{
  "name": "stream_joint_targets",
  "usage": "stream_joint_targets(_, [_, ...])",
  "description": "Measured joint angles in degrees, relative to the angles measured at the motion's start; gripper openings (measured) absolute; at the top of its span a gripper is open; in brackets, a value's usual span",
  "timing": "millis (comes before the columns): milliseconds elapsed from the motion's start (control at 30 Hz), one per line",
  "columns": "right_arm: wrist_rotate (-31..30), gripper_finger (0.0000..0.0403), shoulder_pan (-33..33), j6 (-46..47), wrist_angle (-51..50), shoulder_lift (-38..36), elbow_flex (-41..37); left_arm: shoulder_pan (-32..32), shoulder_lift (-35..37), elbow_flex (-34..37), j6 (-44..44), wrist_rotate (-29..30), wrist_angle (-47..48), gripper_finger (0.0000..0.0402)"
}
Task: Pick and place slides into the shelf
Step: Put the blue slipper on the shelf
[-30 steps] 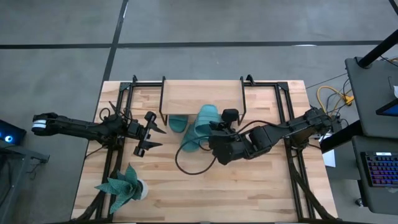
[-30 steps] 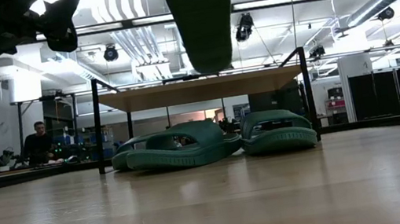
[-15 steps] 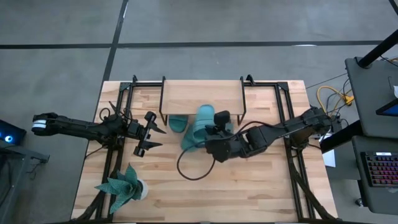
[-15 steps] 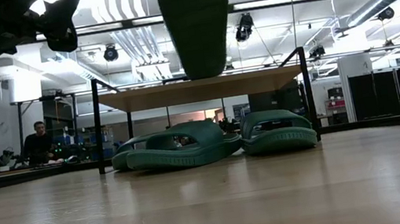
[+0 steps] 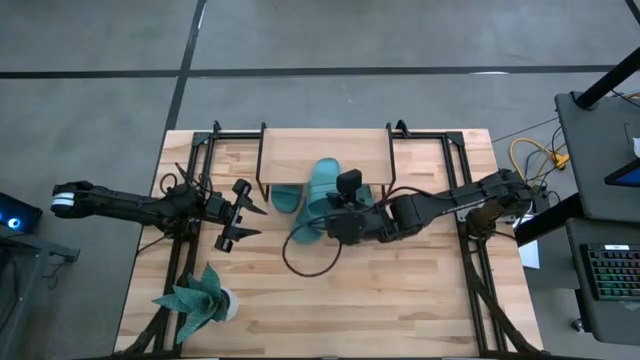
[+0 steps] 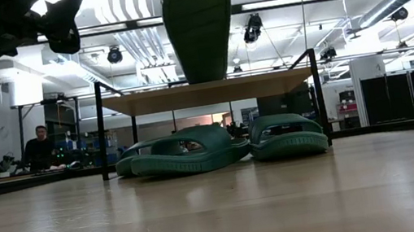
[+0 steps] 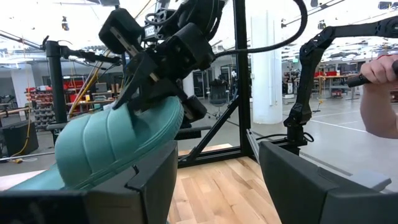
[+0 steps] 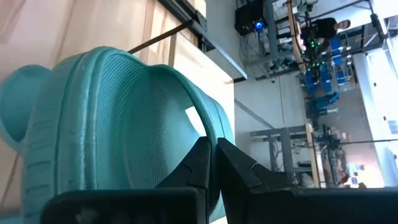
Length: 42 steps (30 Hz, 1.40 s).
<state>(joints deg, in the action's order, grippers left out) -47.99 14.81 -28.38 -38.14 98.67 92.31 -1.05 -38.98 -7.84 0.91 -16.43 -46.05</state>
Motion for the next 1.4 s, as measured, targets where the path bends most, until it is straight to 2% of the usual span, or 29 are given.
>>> stream_joint_targets(167, [-0.2, 0.0011, -0.3, -3.1, 1.7, 0.0, -0.4, 0.0, 0.0, 0.0, 0.0, 0.0, 0.0, 0.0211])
stream_joint_targets(300, [-2.7, 0.0011, -0.3, -6.1, 3.1, 0.0, -0.7, 0.0, 0.0, 0.0, 0.0, 0.0, 0.0, 0.0211])
stream_joint_targets(867, [-6.1, 0.0011, -1.5, -8.4, 5.2, -0.3, -1.7, 0.0, 0.0, 0.0, 0.0, 0.0, 0.0, 0.0211])
stream_joint_targets(1167, [-6.0, 0.0011, -2.6, -20.3, 24.3, -0.5, -9.2, 0.0, 0.0, 0.0, 0.0, 0.0, 0.0, 0.0211])
stream_joint_targets(1400, [-0.6, 0.0011, -3.8, -25.7, 37.8, -1.0, -14.8, 0.0, 0.0, 0.0, 0.0, 0.0, 0.0, 0.0211])
